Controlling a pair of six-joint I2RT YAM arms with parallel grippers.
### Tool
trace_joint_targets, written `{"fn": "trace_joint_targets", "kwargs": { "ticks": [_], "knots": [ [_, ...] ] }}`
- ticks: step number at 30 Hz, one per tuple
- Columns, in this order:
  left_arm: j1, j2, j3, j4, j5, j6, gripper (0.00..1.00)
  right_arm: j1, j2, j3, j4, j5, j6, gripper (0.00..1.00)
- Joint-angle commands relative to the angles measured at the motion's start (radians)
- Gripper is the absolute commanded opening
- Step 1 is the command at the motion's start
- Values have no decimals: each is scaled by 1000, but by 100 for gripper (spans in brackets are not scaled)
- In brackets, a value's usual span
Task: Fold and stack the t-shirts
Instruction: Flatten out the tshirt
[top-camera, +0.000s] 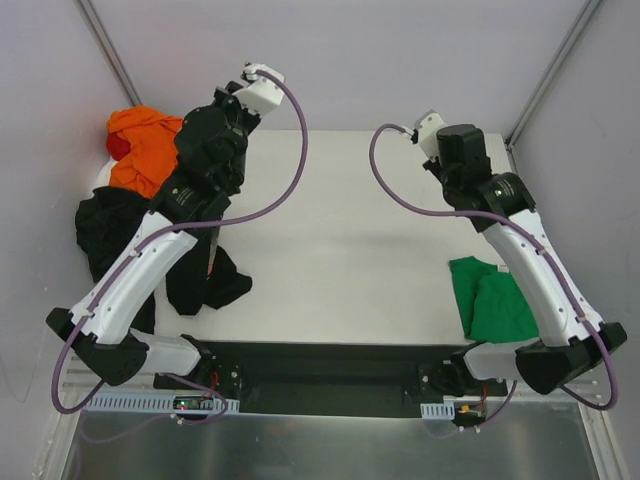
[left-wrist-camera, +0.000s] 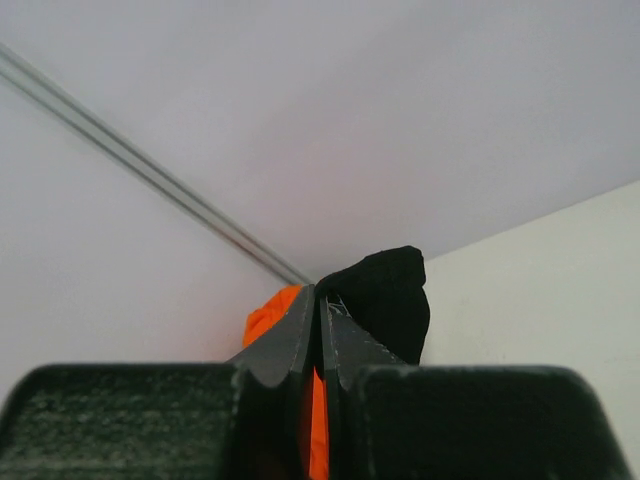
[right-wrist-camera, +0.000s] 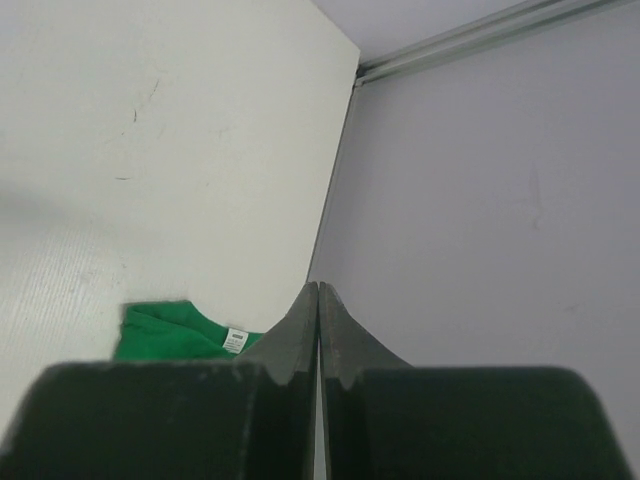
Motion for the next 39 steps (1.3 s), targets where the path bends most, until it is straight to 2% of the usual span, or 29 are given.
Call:
{"fn": "trace_joint_targets", "kwargs": {
  "ticks": [1, 8, 13, 16, 19, 20, 22, 23, 29, 34, 39],
  "knots": [
    [-41, 52, 196, 65, -24, 63, 0, -44, 76, -1, -14, -21, 52, 1],
    [-69, 187, 500, 65, 42, -7, 0, -90, 188, -9, -22, -63, 77, 1],
    [-69, 114, 487, 19, 157, -176, 0, -100, 242, -12, -28, -93, 97, 1],
    [-69, 45, 361, 21, 164, -193, 0, -100, 254, -16, -36, -124, 115, 1],
    [-69, -36, 162, 45, 148, -172, 0, -100, 260, -19, -46, -158, 133, 0],
    [-70, -59, 37, 59, 147, -164, 0, -100, 259, -25, -48, -166, 137, 1],
    [-70, -122, -88, 129, 137, -138, 0, -99, 256, -30, -49, -189, 147, 1],
    [-69, -141, -204, 145, 121, -127, 0, -99, 256, -35, -56, -198, 150, 1],
    [-69, -241, -580, 206, 85, -78, 0, -90, 246, -56, -74, -247, 173, 1],
    [-69, -287, -757, 272, 39, -8, 0, -71, 254, -39, -83, -330, 195, 1],
    [-69, -311, -824, 344, 1, 52, 0, -61, 360, 46, -132, -400, 202, 1]
  ]
}}
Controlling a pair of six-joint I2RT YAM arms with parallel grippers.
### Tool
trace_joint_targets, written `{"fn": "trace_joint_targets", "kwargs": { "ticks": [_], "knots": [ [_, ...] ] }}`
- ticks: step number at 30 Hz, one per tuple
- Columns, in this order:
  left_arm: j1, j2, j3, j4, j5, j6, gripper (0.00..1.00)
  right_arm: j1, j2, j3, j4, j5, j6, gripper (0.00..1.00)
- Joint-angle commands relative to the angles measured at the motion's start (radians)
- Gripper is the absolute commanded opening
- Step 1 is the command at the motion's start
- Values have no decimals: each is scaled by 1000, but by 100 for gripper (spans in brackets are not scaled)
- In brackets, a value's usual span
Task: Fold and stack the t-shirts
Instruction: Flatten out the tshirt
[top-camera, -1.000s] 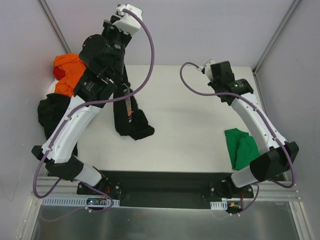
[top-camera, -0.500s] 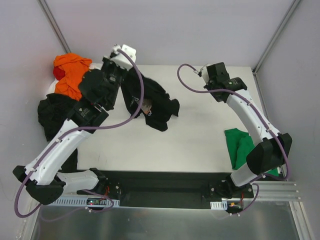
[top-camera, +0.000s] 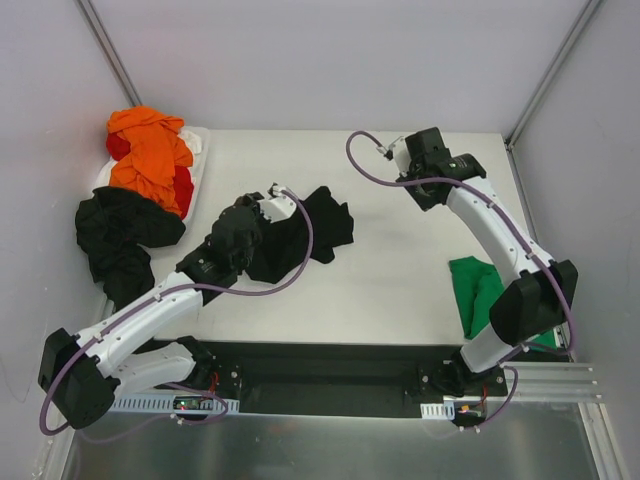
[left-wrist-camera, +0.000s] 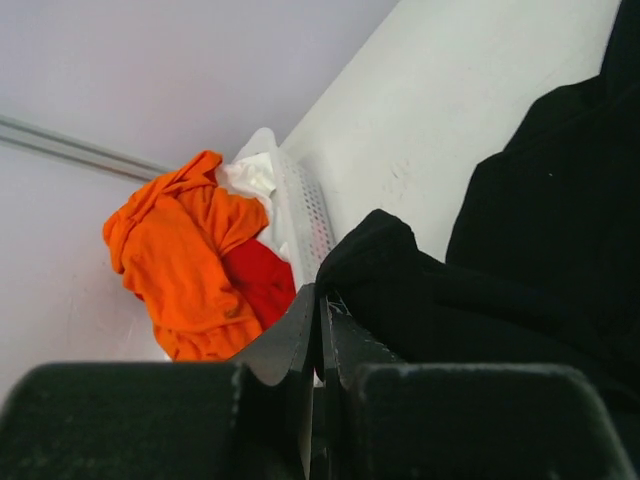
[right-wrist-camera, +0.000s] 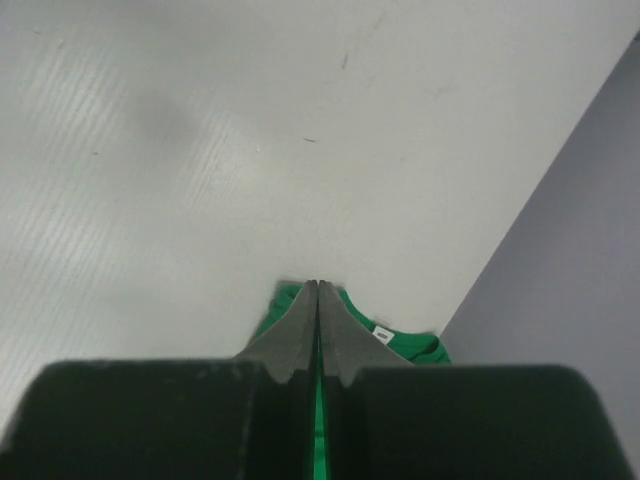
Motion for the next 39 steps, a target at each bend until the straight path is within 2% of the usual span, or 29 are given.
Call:
{"fn": "trace_joint_targets", "kwargs": {
  "ticks": [1, 4, 8, 9, 13, 14, 16, 19, 20, 25, 29, 39],
  "knots": [
    [-7, -58, -40, 171, -69, 68, 0, 20, 92, 106, -46, -100, 31, 1],
    [-8, -47, -89, 218, -75, 83, 0, 41, 164, 150, -43, -158, 36, 1],
    [-7, -4, -144, 300, -83, 109, 0, 46, 278, 288, -42, -273, 57, 1],
    [-8, 4, -152, 314, -83, 117, 0, 46, 320, 304, -34, -335, 71, 2],
    [-7, 48, -176, 354, -78, 111, 0, 61, 405, 354, 22, -407, 97, 9],
    [-7, 54, -178, 366, -78, 108, 0, 69, 419, 371, 27, -407, 97, 21],
    [-7, 74, -181, 375, -75, 105, 0, 82, 460, 419, 30, -427, 100, 32],
    [-5, 96, -187, 389, -69, 93, 0, 90, 514, 462, 33, -488, 132, 66],
    [-7, 100, -189, 394, -67, 86, 0, 92, 526, 471, 35, -497, 135, 74],
    [-7, 142, -202, 424, -64, 79, 0, 101, 588, 508, 59, -575, 169, 75],
    [-5, 154, -210, 443, -64, 88, 0, 105, 612, 502, 73, -578, 171, 69],
    [-5, 186, -221, 476, -69, 96, 0, 104, 634, 479, 107, -568, 152, 64]
  ]
}}
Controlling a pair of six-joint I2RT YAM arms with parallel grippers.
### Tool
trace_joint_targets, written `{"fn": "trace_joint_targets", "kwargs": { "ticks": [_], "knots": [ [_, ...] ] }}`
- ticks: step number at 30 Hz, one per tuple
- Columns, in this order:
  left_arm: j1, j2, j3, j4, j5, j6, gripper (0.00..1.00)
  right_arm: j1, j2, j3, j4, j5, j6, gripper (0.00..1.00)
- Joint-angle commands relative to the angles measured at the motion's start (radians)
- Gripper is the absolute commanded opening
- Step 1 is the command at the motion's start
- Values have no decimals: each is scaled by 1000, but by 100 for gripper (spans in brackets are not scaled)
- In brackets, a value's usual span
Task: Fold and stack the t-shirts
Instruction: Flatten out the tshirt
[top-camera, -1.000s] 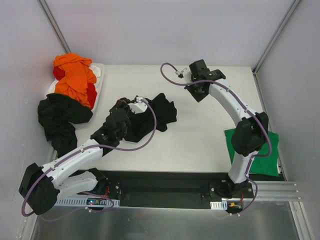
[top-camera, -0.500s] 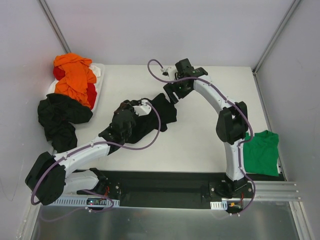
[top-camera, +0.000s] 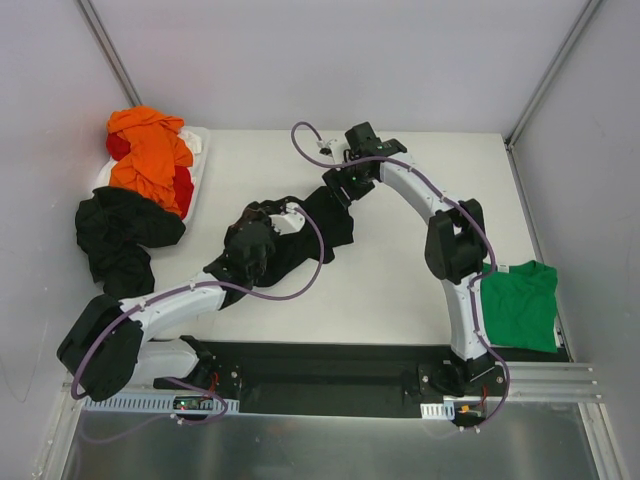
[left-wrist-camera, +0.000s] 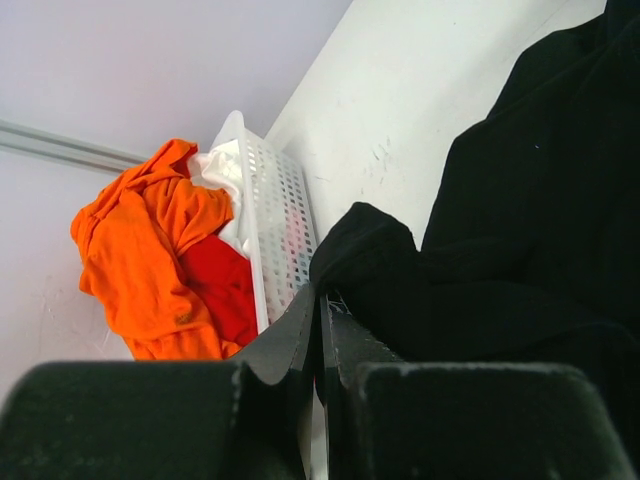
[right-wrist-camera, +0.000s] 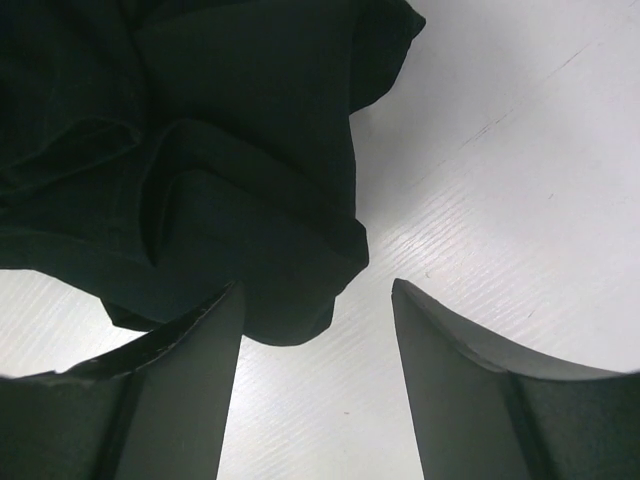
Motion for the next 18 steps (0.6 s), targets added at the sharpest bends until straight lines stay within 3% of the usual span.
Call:
{"fn": "trace_joint_targets", "kwargs": {
  "ticks": [1, 18],
  "knots": [
    [-6, 16, -6, 62, -9, -9, 0, 3, 6, 12, 32, -22, -4, 63],
    [-6, 39, -46, 101, -16, -14, 0, 0, 33, -39, 51, -25, -24, 58]
  ]
}}
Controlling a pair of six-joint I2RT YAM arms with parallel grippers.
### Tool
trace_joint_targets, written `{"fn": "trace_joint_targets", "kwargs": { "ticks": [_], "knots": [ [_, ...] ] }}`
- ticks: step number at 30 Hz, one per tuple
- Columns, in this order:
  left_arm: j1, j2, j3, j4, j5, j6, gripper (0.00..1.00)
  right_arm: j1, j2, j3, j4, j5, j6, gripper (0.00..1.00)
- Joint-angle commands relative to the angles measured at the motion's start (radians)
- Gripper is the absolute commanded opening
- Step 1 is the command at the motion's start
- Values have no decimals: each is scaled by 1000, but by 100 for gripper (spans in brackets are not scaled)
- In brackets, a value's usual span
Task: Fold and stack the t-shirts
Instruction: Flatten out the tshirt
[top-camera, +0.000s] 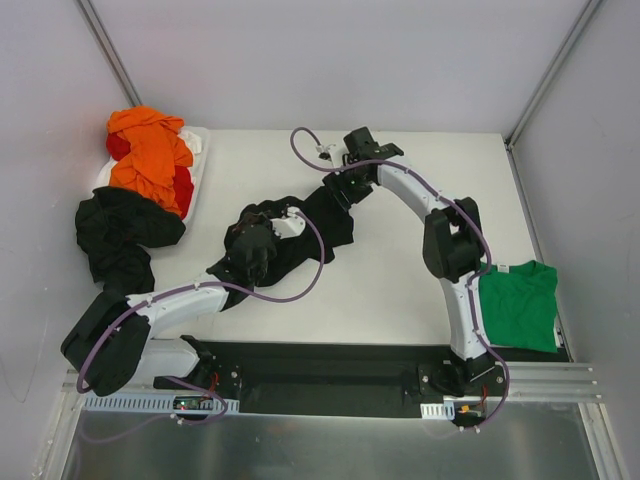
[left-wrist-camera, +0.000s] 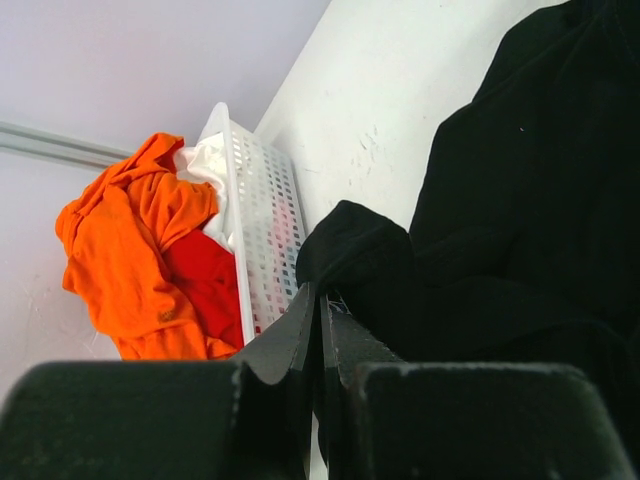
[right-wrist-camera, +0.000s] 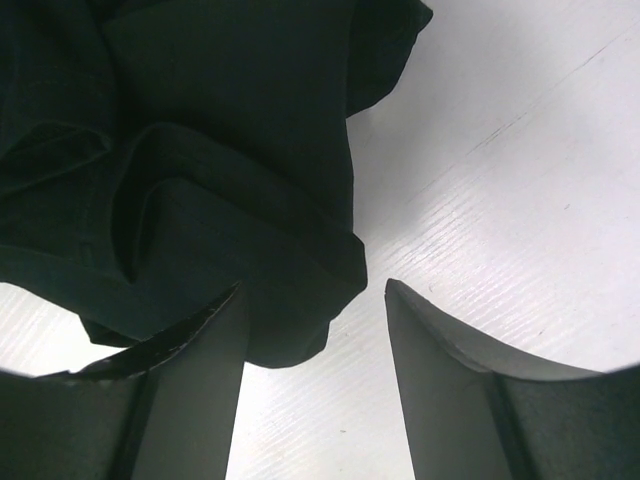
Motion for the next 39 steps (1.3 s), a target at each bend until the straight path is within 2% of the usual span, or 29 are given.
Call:
{"fn": "trace_joint_targets", "kwargs": {
  "ticks": [1, 6, 9, 12, 14, 15, 16, 22, 25, 27, 32, 39],
  "knots": [
    [-6, 4, -12, 60, -14, -15, 0, 2, 12, -16, 15, -24, -14, 57],
    [-6, 15, -22, 69, -20, -20, 0, 2, 23, -31, 17, -27, -16, 55],
    [-7, 16, -27, 72, -21, -23, 0, 2, 24, -31, 15, -23, -21, 49],
    [-7, 18, -27, 72, -21, -22, 0, 0, 23, -26, 9, -18, -27, 38],
    [-7, 16, -28, 74, -24, -22, 0, 3, 23, -19, 3, -16, -30, 20],
    [-7, 16, -28, 75, -24, -23, 0, 2, 23, -16, -4, -12, -31, 6],
    [-7, 16, -30, 74, -26, -23, 0, 2, 23, -11, -6, -7, -31, 1],
    [-6, 16, -27, 83, -32, -20, 0, 3, -29, -60, -11, 33, -51, 1],
    [-3, 12, -2, 89, -37, -6, 0, 2, -86, -97, -29, 100, -65, 1],
    [2, 9, 27, 101, -40, 10, 0, 3, -135, -144, -40, 201, -76, 1],
    [14, -10, 125, 111, -18, 73, 0, 3, -380, -279, -32, 452, -137, 1],
    [19, 1, 358, 111, 22, 156, 0, 2, -673, -339, -112, 622, -157, 1]
  ]
}}
